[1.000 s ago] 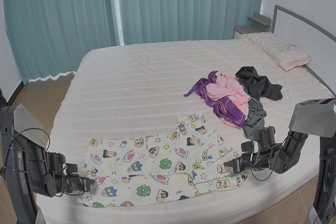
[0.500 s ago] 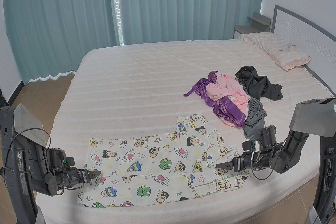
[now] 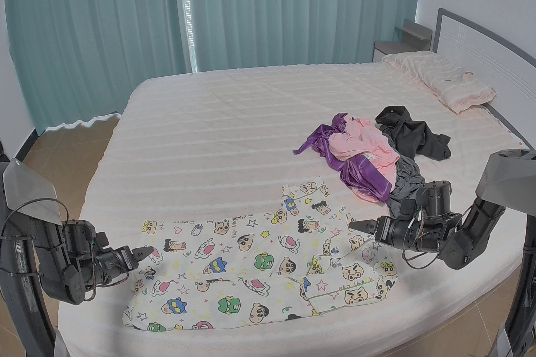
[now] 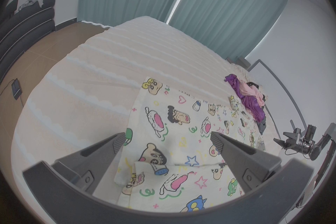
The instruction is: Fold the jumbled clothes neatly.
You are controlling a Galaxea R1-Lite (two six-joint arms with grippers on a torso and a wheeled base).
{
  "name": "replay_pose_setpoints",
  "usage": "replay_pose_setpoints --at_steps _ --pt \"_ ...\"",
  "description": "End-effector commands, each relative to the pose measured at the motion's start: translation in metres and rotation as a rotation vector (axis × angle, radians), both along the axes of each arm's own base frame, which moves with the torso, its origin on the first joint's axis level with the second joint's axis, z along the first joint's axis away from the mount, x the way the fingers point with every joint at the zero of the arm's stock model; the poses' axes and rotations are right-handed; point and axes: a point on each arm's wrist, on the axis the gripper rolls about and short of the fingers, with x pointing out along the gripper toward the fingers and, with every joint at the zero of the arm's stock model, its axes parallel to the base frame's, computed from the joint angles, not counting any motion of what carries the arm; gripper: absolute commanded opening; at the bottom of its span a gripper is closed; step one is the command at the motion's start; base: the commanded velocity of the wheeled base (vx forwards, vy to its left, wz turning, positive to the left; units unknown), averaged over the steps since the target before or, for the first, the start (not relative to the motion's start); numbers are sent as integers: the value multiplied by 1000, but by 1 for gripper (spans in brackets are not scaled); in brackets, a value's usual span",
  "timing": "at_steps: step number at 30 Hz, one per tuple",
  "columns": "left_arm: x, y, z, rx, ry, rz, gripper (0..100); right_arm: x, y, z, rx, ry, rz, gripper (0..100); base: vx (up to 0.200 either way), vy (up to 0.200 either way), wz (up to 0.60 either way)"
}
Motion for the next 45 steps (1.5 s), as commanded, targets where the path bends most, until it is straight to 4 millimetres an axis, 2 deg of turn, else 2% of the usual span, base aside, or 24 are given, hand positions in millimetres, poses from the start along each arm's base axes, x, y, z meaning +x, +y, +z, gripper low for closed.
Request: replay_pose_setpoints --at_steps 1,6,15,22,23,26,27,33,37,45 --pt "2 1 5 2 -23 2 100 -1 0 4 10 -5 -7 100 200 0 0" --pt "2 1 4 4 -21 4 100 -1 -1 3 22 5 -18 100 200 0 0" --pt "6 4 4 10 -30 17 100 -3 0 2 20 12 -16 100 0 0 0" --pt "16 6 -10 16 -18 18 100 -3 0 1 19 15 -14 100 0 0 0" --pt "26 6 -17 19 -31 16 100 -3 1 1 18 13 -12 100 0 0 0" --pt "37 8 -24 23 -38 17 100 -1 2 1 18 10 -11 100 0 0 0" --pt "45 9 -28 35 -49 20 100 0 2 1 18 8 -9 100 0 0 0" --pt "75 10 -34 71 -33 -14 100 2 5 -4 6 12 -17 100 0 0 0" --pt "87 12 -40 114 -3 -51 100 2 6 -4 -9 7 -31 100 0 0 0" --pt "100 12 -38 130 -1 -71 100 1 9 -4 -13 8 -22 100 0 0 0"
